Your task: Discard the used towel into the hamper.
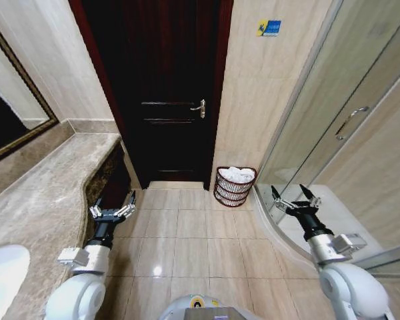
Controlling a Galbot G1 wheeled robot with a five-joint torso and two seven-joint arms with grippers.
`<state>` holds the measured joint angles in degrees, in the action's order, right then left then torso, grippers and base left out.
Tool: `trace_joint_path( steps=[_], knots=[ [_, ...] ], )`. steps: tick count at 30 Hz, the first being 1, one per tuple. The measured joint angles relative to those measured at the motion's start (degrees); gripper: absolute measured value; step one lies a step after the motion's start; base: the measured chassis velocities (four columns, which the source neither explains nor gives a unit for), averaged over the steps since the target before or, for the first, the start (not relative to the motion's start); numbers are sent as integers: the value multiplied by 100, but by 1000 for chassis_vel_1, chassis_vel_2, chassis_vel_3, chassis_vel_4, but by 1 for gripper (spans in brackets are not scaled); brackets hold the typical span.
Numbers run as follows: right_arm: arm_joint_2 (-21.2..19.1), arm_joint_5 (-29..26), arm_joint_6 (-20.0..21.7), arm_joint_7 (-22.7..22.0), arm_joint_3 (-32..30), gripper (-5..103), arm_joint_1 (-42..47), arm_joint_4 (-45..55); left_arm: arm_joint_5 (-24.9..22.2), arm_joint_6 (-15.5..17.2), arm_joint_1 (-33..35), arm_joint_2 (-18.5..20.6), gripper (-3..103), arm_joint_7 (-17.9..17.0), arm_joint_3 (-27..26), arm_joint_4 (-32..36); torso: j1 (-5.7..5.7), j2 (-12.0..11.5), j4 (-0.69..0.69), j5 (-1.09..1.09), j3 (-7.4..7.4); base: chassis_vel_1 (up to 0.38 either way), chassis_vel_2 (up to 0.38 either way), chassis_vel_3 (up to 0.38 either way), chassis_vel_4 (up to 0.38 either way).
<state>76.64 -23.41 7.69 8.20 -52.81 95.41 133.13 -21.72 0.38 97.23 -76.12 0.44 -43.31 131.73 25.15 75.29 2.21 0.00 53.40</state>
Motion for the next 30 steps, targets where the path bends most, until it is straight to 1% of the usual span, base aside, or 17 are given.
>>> trace_joint_path(
  steps=[1, 5, 9, 11, 13, 17, 18, 21, 22, 23, 24, 27, 30],
  knots=[
    [0, 0, 0, 0, 0, 100, 0, 0, 0, 0, 0, 0, 100, 0, 0, 0, 0, 0, 0, 0, 0, 0, 0, 0, 0],
    [91, 76, -212, 116, 41, 100, -47, -229, 53, -127, 24, -1, 100, 63, -70, -254, 78, 169, 0, 0, 93, 0, 0, 0, 0],
    [102, 47, -218, 125, 46, 100, -42, -225, 76, -117, 31, -3, 100, 65, -67, -257, 117, 251, 0, 0, 134, 0, 0, 0, 0],
    [109, -1, -178, 126, 49, 100, -39, -195, 84, -66, 24, -12, 100, 61, -39, -234, 154, 331, 0, 0, 178, 0, 0, 0, 0],
    [110, -48, -121, 125, 54, 100, -7, -167, 85, -45, 26, -20, 100, 45, -20, -208, 166, 357, 0, 0, 193, 0, 0, 0, 0],
    [54, -340, 236, 98, 13, 100, 163, 49, 141, -50, 58, -56, 100, -17, 28, -86, 179, 387, 0, 0, 211, 0, 0, 0, 0],
    [54, -340, 236, 98, 13, 100, 163, 49, 141, -50, 58, -56, 100, -17, 28, -86, 179, 387, 0, 0, 211, 0, 0, 0, 0],
    [-47, -639, 861, -34, -123, 100, 235, 393, 185, 48, 62, -56, 100, -69, 44, 44, 178, 384, 0, 0, 210, 0, 0, 0, 0],
    [-47, -639, 861, -34, -123, 100, 235, 393, 185, 48, 62, -56, 100, -69, 44, 44, 178, 384, 0, 0, 210, 0, 0, 0, 0],
    [-73, -675, 1060, -62, -151, 100, 253, 457, 220, 87, 52, -48, 100, -71, 48, 45, 175, 379, 0, -1, 207, 0, 0, 0, 0],
    [-79, -679, 1146, -76, -161, 100, 252, 465, 224, 115, 48, -34, 100, -71, 54, 43, 174, 375, 0, -1, 205, 0, 0, 0, 0],
    [-58, -668, 1113, -97, -142, 100, 198, 393, 223, 137, 41, -13, 100, -67, 58, -1, 170, 367, 0, -1, 201, 0, 0, 0, 0],
    [-4, -524, 726, -94, -47, 100, 115, 166, 253, 129, 33, -6, 100, -27, 53, -63, 165, 356, 1, 2, 196, 0, 0, 0, 0]
  ],
)
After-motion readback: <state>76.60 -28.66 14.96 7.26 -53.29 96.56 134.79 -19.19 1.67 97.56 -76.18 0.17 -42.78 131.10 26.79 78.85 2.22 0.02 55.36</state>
